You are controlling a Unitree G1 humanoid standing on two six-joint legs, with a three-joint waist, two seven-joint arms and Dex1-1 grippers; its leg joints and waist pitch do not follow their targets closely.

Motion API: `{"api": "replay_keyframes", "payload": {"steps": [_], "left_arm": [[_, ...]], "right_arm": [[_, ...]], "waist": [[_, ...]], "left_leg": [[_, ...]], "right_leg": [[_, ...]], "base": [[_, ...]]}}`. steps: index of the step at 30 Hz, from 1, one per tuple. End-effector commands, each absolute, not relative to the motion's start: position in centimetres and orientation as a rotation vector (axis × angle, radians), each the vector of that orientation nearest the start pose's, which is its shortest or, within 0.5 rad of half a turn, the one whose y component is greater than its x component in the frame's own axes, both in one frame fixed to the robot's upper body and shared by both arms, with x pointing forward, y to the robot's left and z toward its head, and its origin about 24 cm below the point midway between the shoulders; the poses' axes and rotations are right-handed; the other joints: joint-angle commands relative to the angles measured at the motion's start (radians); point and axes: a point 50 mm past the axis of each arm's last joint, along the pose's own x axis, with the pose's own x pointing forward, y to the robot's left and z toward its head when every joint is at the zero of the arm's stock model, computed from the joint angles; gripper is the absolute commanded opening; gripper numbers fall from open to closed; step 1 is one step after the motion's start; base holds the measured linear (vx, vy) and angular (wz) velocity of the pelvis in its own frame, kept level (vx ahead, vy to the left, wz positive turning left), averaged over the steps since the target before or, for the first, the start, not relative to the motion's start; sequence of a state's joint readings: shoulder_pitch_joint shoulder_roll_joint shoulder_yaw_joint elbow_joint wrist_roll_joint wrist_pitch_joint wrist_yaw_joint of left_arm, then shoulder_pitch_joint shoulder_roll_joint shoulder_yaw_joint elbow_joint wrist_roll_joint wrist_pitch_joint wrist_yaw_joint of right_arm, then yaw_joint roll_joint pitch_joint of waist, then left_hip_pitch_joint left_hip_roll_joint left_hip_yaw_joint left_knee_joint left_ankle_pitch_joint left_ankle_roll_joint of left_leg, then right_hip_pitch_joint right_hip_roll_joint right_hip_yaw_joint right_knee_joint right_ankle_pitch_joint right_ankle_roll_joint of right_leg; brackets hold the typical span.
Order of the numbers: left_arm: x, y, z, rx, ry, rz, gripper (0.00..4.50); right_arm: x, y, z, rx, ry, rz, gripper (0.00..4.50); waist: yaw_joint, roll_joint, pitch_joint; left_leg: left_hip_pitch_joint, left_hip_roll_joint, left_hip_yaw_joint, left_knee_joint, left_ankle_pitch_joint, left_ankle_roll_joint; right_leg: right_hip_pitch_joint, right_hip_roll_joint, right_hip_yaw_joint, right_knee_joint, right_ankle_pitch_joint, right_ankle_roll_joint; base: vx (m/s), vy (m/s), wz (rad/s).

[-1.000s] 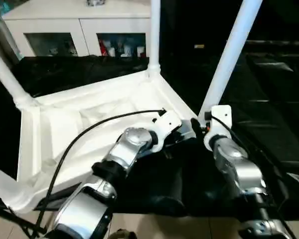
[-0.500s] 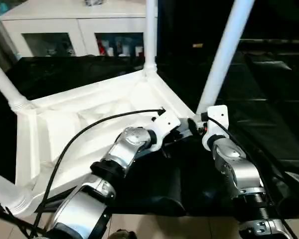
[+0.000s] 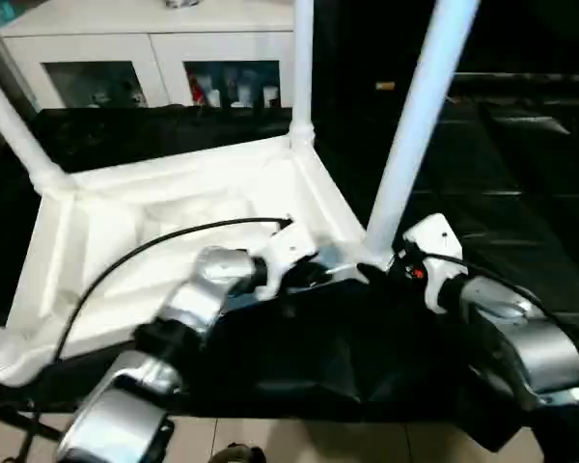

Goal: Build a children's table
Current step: Rotate leg to tighten

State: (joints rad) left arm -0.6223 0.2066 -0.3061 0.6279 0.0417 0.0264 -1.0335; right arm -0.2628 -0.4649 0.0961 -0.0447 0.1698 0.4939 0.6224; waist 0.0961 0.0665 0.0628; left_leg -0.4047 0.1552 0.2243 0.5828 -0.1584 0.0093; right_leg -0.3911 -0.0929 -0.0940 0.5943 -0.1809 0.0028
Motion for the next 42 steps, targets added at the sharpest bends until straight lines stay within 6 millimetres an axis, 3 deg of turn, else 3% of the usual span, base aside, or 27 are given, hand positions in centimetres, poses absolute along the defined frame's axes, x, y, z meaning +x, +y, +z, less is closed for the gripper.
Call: {"api": "replay_keyframes", "payload": {"steps": [1,9,16,17,20,26,27,32,42], "left_arm": [[31.7,7.4,6.6,0.374,0.218,-1.394,0.00],[31.1,7.8,7.1,0.370,0.218,-1.447,0.00],[30.8,7.9,7.1,0.374,0.225,-1.465,0.00],[30.8,7.9,7.1,0.374,0.225,-1.466,0.00],[30.7,7.9,7.1,0.374,0.228,-1.469,0.00],[30.4,7.9,6.9,0.373,0.234,-1.475,0.00],[30.4,7.8,6.9,0.372,0.235,-1.476,0.00],[30.3,7.8,6.9,0.372,0.239,-1.476,0.00],[30.3,7.8,6.8,0.370,0.243,-1.470,0.00]], "right_arm": [[28.2,-17.9,9.0,-0.250,0.300,0.720,3.92],[26.0,-17.8,8.0,-0.267,0.418,0.910,3.92],[26.4,-18.1,8.0,-0.250,0.402,0.870,3.92],[26.4,-18.1,8.1,-0.248,0.398,0.870,3.65],[26.4,-18.1,8.1,-0.251,0.399,0.879,3.51],[27.0,-18.5,8.4,-0.274,0.363,0.826,3.51],[27.0,-18.5,8.4,-0.272,0.362,0.822,3.23],[27.0,-18.4,8.5,-0.252,0.347,0.829,2.84],[26.9,-18.4,8.6,-0.234,0.334,0.847,2.65]], "waist": [[0.002,-0.023,-0.061],[0.017,-0.027,-0.060],[0.015,-0.028,-0.061],[0.016,-0.028,-0.061],[0.016,-0.029,-0.062],[0.016,-0.028,-0.062],[0.015,-0.029,-0.060],[0.014,-0.030,-0.061],[0.013,-0.031,-0.059]], "left_leg": [[0.039,0.095,-0.056,-0.071,-0.273,0.042],[0.036,0.096,-0.057,-0.071,-0.277,0.033],[0.037,0.095,-0.059,-0.071,-0.278,0.026],[0.038,0.096,-0.058,-0.070,-0.272,0.026],[0.035,0.095,-0.057,-0.070,-0.261,0.030],[0.036,0.094,-0.057,-0.068,-0.255,0.033],[0.037,0.094,-0.057,-0.068,-0.262,0.032],[0.035,0.093,-0.057,-0.067,-0.256,0.034],[0.037,0.093,-0.057,-0.067,-0.255,0.037]], "right_leg": [[0.026,-0.090,0.066,-0.079,-0.260,-0.192],[0.029,-0.095,0.068,-0.080,-0.274,-0.187],[0.026,-0.095,0.067,-0.081,-0.291,-0.186],[0.027,-0.094,0.067,-0.079,-0.278,-0.188],[0.029,-0.094,0.067,-0.076,-0.254,-0.193],[0.028,-0.094,0.066,-0.076,-0.259,-0.193],[0.027,-0.093,0.066,-0.078,-0.266,-0.192],[0.029,-0.094,0.066,-0.076,-0.263,-0.191],[0.028,-0.092,0.066,-0.077,-0.262,-0.192]], "base": [[0.000,0.000,0.00],[0.000,0.000,0.00],[0.000,0.000,0.00],[0.000,0.000,0.00],[0.000,0.000,0.00],[0.000,0.000,0.00],[0.000,0.000,0.00],[0.000,0.000,0.00],[0.000,0.000,0.00]]}}
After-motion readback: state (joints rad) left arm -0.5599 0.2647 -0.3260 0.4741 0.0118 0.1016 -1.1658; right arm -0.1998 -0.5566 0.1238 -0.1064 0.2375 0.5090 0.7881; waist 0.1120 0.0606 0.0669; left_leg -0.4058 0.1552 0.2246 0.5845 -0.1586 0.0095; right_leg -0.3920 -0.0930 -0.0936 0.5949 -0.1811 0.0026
